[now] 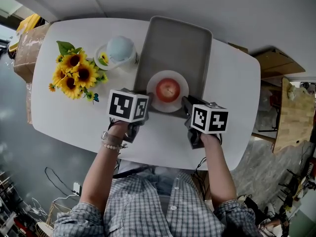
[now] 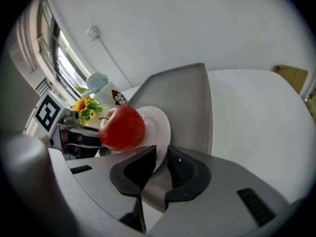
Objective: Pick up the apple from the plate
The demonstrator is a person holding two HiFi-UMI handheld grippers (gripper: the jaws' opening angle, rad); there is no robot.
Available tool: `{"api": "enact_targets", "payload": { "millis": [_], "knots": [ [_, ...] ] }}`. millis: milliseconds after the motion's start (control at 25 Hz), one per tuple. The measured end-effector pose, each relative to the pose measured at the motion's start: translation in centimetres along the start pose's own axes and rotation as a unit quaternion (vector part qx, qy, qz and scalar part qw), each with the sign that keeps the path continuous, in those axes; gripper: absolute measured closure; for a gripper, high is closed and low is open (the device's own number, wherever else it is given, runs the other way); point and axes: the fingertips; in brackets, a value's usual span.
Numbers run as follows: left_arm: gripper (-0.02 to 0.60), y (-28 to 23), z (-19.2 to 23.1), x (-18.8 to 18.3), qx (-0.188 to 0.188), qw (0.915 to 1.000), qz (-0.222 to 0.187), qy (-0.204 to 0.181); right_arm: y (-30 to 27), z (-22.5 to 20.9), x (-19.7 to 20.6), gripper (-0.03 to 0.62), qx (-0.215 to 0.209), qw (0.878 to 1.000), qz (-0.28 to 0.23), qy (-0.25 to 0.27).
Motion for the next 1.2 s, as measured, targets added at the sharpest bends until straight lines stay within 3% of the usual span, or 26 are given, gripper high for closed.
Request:
{"api": "enact_targets", "payload": {
  "millis": [520,840,1200],
  "knots": [
    [0.514,1.1,-0.6,0.0,0.021,0.999,0.002,0.039,1.5,0.5,-1.2,0.525,0.014,0.999,-0.029,-0.037],
    [0.514,3.2,-1.1,1.0,0.021,0.9997,-0.003,0.015,2.9,2.0,-0.4,0.525,0.016,0.999,-0.037,-0.036],
    [0.515,5.2,-0.4,4.5,0.034,0.9993,0.013,0.01,3.7,4.8,3.4,0.525,0.017,0.998,-0.03,-0.049]
  ]
}}
Point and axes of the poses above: the fingertips, and each gripper's own axes: y backward along the fingers, z to its left, x out of its underside, and after that the axes turned 7 degrees about -x, right-handed
